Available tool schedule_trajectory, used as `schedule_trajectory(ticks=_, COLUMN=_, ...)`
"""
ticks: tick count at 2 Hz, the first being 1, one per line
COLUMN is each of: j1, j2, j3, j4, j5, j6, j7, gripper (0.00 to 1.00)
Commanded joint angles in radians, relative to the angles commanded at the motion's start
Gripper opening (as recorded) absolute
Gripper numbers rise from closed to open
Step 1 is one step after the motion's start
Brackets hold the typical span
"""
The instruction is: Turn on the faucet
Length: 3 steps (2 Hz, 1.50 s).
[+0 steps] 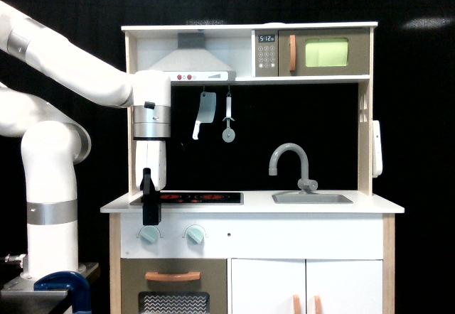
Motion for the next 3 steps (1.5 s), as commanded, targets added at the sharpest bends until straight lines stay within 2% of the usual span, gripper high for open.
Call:
schedule_trajectory(ticks=1, j1=-0.02, j2=-0.007, j3=-0.009, j4=0.016, j5=-0.007, j6=-0.013, j7=0.004, gripper=1.0)
schedule_trajectory(ticks=2, j1=0.048, j2=-0.017, j3=-0.105, j4=0.054, j5=-0.013, j6=-0.092, j7=-0.2, gripper=1.0)
schedule_trajectory(ticks=3, j1=0.272, j2=0.057, j3=-0.359, j4=0.138, j5=-0.001, j6=-0.142, j7=-0.758, gripper=1.0)
